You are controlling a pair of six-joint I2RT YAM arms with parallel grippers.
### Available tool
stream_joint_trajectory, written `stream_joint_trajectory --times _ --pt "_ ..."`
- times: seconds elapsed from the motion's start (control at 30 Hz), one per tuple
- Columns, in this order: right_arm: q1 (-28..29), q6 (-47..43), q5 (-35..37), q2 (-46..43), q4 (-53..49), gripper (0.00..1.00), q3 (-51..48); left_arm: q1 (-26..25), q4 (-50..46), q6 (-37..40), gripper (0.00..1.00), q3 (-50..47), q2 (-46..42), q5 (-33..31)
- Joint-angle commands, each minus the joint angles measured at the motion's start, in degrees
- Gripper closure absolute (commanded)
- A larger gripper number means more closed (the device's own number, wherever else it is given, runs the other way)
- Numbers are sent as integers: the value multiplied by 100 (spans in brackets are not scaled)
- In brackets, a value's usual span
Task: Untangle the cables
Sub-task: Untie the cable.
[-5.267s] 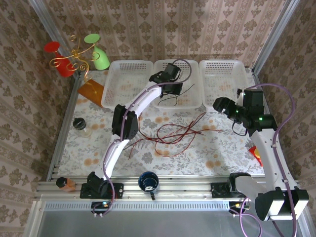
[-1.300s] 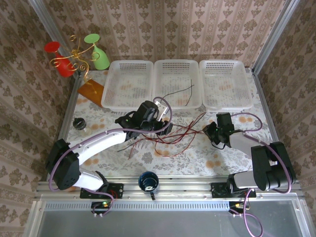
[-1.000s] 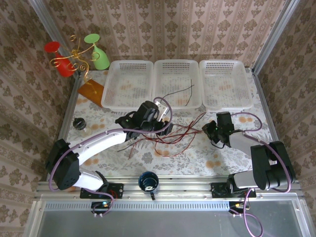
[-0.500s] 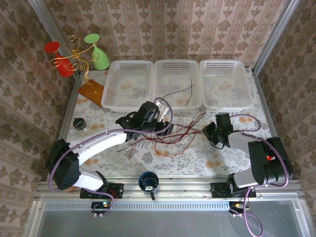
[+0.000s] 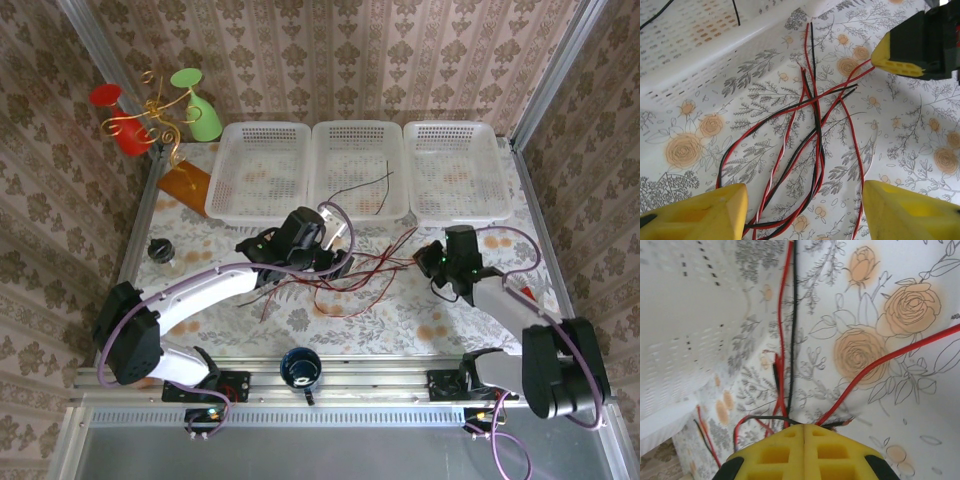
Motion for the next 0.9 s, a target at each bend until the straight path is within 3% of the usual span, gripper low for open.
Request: stream_joint_trajectory --times 0.0,0.2,0.3,0.67,0.87 --pt "16 -163 -133 -432 -586 100 125 -71 479 895 37 -114 -349 597" --pt "84 -300 -696 -902 -775 100 448 -89 674 2113 35 -124 -524 1220" --pt "201 -458 -1079 -917 -758 100 705 -43 655 2321 34 73 -364 1515" --pt "533 -693 -1436 -840 -845 100 1292 429 2379 2071 41 316 791 2770" --pt "577 -762 -1489 -811 -908 100 1381 526 2662 2085 48 967 1686 3403"
